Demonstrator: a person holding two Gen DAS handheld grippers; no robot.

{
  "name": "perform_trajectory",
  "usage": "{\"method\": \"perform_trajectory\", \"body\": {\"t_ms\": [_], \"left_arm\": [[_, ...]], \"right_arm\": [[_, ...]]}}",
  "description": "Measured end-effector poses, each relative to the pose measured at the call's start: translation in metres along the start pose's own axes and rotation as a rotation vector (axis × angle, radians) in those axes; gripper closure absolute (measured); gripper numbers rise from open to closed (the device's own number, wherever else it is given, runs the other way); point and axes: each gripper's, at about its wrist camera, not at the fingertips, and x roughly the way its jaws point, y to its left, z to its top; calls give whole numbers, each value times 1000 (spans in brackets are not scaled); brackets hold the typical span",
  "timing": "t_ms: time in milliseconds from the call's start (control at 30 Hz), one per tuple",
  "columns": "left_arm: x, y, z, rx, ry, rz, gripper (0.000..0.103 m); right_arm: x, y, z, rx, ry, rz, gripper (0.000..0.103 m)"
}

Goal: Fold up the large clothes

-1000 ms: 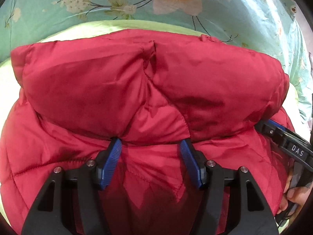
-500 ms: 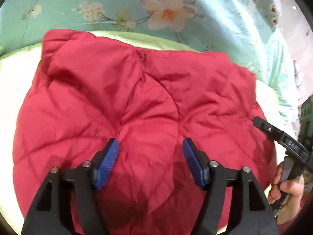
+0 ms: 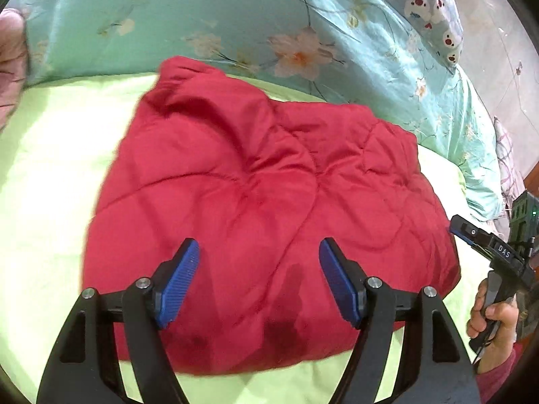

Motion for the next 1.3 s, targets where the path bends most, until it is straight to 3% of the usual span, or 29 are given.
{"method": "perform_trajectory", "body": {"t_ms": [100, 233, 333, 600, 900, 967, 1033, 1233, 1300], "left_arm": [[-9, 15, -16, -10, -18, 24, 30], [10, 36, -21, -28, 15, 92, 30], [25, 47, -18, -54, 25, 77, 21], [51, 50, -12, -55, 36, 127, 4], [9, 75, -14, -104, -14, 48, 4], [4, 86, -15, -129, -9, 20, 4], [7, 100, -16, -159, 13, -12, 4], [24, 127, -29, -210, 72, -145, 4], [35, 137, -33, -256, 99, -211, 2]], "right_arm": [[-7, 16, -13, -64, -16, 11, 32], [3, 30, -28, -162, 10, -73, 32], [29, 13, -31, -117, 74, -103, 33], [44, -3, -35, -68, 80, -88, 32], [2, -11, -25, -32, -12, -41, 32], [-7, -21, -20, -9, -30, -38, 23], [-9, -34, -16, 19, -23, -32, 18], [5, -74, -12, 104, 46, -43, 18], [15, -87, -12, 143, 84, 27, 18]]}}
